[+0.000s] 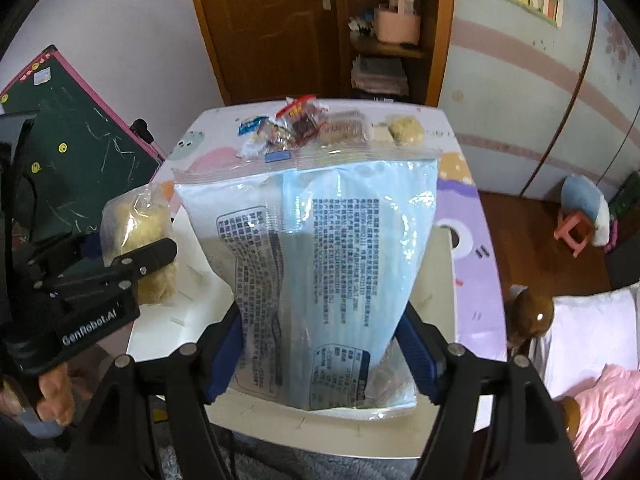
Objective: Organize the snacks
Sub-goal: 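Carry both bags to the white tray and open both grippers to release, then move both grippers back toward the snack pile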
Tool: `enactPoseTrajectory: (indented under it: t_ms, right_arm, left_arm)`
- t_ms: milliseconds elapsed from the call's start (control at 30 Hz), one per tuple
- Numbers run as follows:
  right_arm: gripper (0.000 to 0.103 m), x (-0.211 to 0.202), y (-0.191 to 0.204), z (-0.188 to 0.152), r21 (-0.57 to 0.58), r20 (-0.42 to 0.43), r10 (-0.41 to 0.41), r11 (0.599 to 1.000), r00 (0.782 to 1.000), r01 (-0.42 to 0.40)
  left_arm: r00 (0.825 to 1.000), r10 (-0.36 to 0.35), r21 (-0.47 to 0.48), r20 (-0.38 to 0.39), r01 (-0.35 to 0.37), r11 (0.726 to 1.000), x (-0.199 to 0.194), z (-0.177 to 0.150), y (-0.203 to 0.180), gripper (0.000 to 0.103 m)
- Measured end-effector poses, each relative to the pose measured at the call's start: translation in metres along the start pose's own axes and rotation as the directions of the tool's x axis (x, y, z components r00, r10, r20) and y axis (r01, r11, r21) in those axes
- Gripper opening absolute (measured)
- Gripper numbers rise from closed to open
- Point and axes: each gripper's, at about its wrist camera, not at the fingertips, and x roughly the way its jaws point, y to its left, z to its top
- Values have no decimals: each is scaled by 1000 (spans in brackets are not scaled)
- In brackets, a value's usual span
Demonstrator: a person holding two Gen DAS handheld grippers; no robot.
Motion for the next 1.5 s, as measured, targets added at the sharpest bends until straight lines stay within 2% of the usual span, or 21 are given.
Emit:
enactPoseTrajectory:
  t_ms: [33,100,167,267,467,933,1133,1400,1500]
  right_arm:
    - [74,0,1,-4,2,-9,1,1000,1000,-1]
    - [74,5,0,-7,10,-30,10,1000,999,-10]
    - [74,7,0,-10,21,-50,6,1000,999,-5]
    - [75,5,1,-15,22,-40,-9,1000,999,10]
    - [77,-9,6,-12,7,29,-43,999,999,43]
    - [77,-11,-1,-12,47,34,-42,998,999,40]
    - [77,-8,-10,-12,84,22,-27,996,999,25]
    - [77,-5,-14,-11,112,31,-9,994,999,5]
    - [77,-2,-13,-8,107,28,1,994,1000,-4]
  left_arm:
    - [1000,1,0,3,-1,1000,-1,-1,-1,72]
    - [1000,16,-13,27,-16,1000,-5,-1,1,94]
    - [997,27,-30,74,-25,999,-12,0,3,94]
    - [995,32,-34,97,-29,999,-17,2,4,95]
    - [995,29,-19,90,-27,999,-20,0,2,95]
    - [990,8,-6,142,-7,1000,-30,-5,0,95]
    - [986,-40,35,163,34,999,-31,-5,-8,95]
    - [983,-70,66,169,60,996,-30,-5,-14,95]
    - [987,-65,65,145,56,996,-27,-3,-14,95]
